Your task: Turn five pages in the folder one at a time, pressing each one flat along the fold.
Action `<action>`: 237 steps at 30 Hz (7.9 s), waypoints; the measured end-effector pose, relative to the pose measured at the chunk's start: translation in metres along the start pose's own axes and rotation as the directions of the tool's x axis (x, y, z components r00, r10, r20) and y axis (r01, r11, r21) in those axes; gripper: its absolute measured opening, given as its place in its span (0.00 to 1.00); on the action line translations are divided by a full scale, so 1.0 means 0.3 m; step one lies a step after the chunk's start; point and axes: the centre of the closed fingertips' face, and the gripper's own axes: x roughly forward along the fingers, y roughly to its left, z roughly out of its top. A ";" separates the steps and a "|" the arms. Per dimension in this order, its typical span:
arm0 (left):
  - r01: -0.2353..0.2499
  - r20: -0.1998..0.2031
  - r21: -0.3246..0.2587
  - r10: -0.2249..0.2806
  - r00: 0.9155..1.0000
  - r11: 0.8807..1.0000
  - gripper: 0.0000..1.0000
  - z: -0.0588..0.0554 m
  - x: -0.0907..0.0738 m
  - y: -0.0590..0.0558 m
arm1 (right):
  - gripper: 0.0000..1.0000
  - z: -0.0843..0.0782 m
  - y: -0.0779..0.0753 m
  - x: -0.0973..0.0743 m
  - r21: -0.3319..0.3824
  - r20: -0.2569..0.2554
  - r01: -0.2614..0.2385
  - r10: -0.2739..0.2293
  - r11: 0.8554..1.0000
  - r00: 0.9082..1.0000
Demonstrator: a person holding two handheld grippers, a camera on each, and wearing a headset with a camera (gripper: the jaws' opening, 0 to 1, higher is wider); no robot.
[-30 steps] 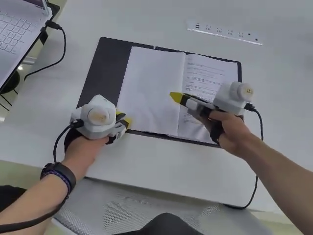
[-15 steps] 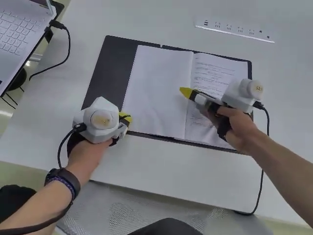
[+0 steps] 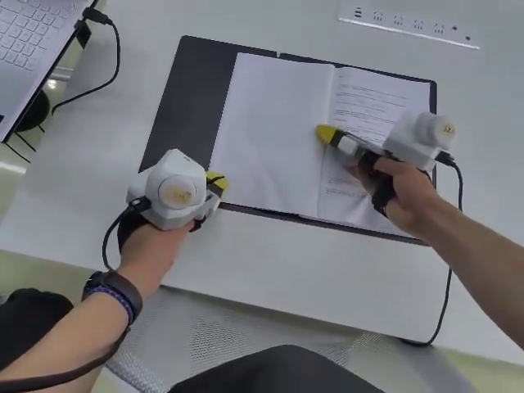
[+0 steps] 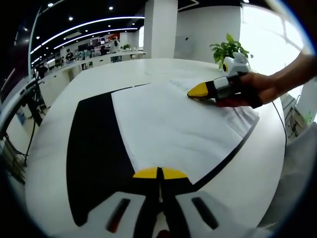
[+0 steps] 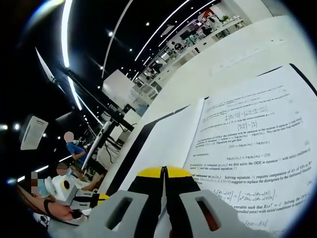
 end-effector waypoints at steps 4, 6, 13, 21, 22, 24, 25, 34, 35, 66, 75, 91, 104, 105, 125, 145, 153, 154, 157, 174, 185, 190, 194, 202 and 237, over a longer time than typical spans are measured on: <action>0.001 0.002 0.003 -0.001 1.000 1.000 0.00 -0.003 0.004 0.001 | 0.00 0.026 0.004 0.016 0.038 0.038 0.009 -0.010 0.999 0.999; 0.002 0.002 0.004 -0.002 1.000 1.000 0.00 -0.003 0.005 0.001 | 0.00 0.033 0.003 0.023 0.045 0.048 0.009 -0.011 0.999 0.999; 0.002 0.002 0.011 -0.002 1.000 1.000 0.00 -0.004 0.005 0.001 | 0.00 0.064 -0.006 0.046 0.058 0.074 0.007 -0.011 0.998 0.997; 0.006 -0.003 0.024 -0.005 1.000 1.000 0.00 -0.008 0.007 0.003 | 0.00 0.122 -0.063 0.088 0.067 0.112 0.021 -0.029 0.998 0.993; 0.005 -0.004 0.022 -0.005 1.000 1.000 0.00 -0.008 0.007 0.002 | 0.00 0.128 -0.067 0.092 0.070 0.116 0.024 -0.032 0.997 0.993; 0.005 -0.005 0.013 -0.004 1.000 1.000 0.00 -0.009 0.007 0.003 | 0.00 0.142 -0.076 0.102 0.067 0.122 0.032 -0.041 0.997 0.992; 0.005 -0.005 0.013 -0.005 1.000 1.000 0.00 -0.009 0.007 0.003 | 0.00 0.150 -0.077 0.109 0.050 0.121 0.043 -0.049 0.998 0.991; 0.008 -0.013 0.022 -0.008 1.000 1.000 0.00 -0.008 0.007 0.000 | 0.00 0.250 -0.142 0.155 0.071 0.154 0.090 -0.100 0.993 0.983; 0.008 -0.015 0.022 -0.008 1.000 1.000 0.00 -0.008 0.007 0.000 | 0.00 0.258 -0.158 0.158 0.082 0.161 0.090 -0.102 0.993 0.982; 0.006 -0.037 0.019 -0.005 0.999 1.000 0.00 -0.008 0.006 0.001 | 0.00 0.232 -0.157 0.175 0.022 0.118 0.064 -0.066 0.998 0.991; 0.013 -0.036 0.023 -0.012 0.999 1.000 0.00 -0.008 0.006 0.000 | 0.00 0.165 -0.134 0.125 0.025 0.095 0.043 -0.046 0.999 0.994; 0.037 -0.047 0.056 -0.035 0.998 0.998 0.00 -0.007 0.007 -0.004 | 0.00 0.053 -0.032 0.035 0.000 0.053 0.004 -0.004 1.000 0.999; 0.041 -0.051 0.060 -0.038 0.998 0.997 0.00 -0.008 0.007 -0.008 | 0.00 -0.071 0.055 -0.064 0.008 0.003 -0.030 0.030 1.000 1.000; 0.041 -0.051 0.063 -0.038 0.998 0.997 0.00 -0.008 0.007 -0.008 | 0.00 -0.075 0.057 -0.068 0.009 0.000 -0.031 0.031 0.999 1.000; 0.039 -0.049 0.039 -0.037 0.998 0.998 0.00 -0.005 0.004 -0.012 | 0.00 -0.245 0.141 -0.181 0.004 -0.074 -0.048 0.048 0.999 0.996; 0.029 -0.034 -0.039 -0.031 0.999 0.999 0.02 -0.007 -0.002 -0.012 | 0.00 -0.342 0.126 -0.248 0.082 -0.085 -0.022 0.029 0.996 0.996; 0.084 -0.047 -0.145 -0.091 0.995 0.986 0.14 0.000 -0.018 -0.037 | 0.00 -0.335 0.134 -0.275 0.094 -0.072 -0.002 0.008 0.996 0.997; 0.084 -0.045 -0.159 -0.092 0.995 0.984 0.16 0.007 -0.028 -0.041 | 0.00 -0.328 0.139 -0.282 0.092 -0.065 -0.005 0.011 0.996 0.998; 0.084 -0.024 -0.182 -0.089 0.996 0.980 0.19 0.026 -0.045 -0.041 | 0.00 -0.312 0.139 -0.301 0.095 -0.049 0.003 0.002 0.996 0.999; 0.040 0.057 -0.212 -0.028 0.998 0.977 0.35 0.143 -0.180 -0.043 | 0.27 -0.202 0.158 -0.429 -0.032 0.024 0.016 -0.015 0.999 1.000; 0.002 0.068 -0.188 0.011 0.998 0.982 0.43 0.201 -0.283 -0.034 | 0.44 -0.105 0.139 -0.554 -0.112 0.083 0.058 -0.049 0.992 0.995; -0.024 0.080 -0.144 0.036 0.996 0.989 0.46 0.229 -0.344 -0.028 | 0.50 -0.067 0.128 -0.620 -0.164 0.109 0.091 -0.074 0.982 0.991; -0.048 0.085 -0.123 0.059 0.995 0.991 0.48 0.240 -0.386 -0.025 | 0.51 -0.044 0.131 -0.683 -0.192 0.138 0.120 -0.094 0.974 0.986; -0.073 0.120 -0.115 0.087 0.989 0.991 0.47 0.257 -0.458 -0.033 | 0.54 -0.051 0.130 -0.776 -0.254 0.135 0.163 -0.132 0.953 0.982; -0.061 0.119 -0.103 0.074 0.990 0.993 0.60 0.278 -0.523 -0.081 | 0.68 -0.144 0.148 -0.921 -0.299 0.092 0.222 -0.204 0.928 0.975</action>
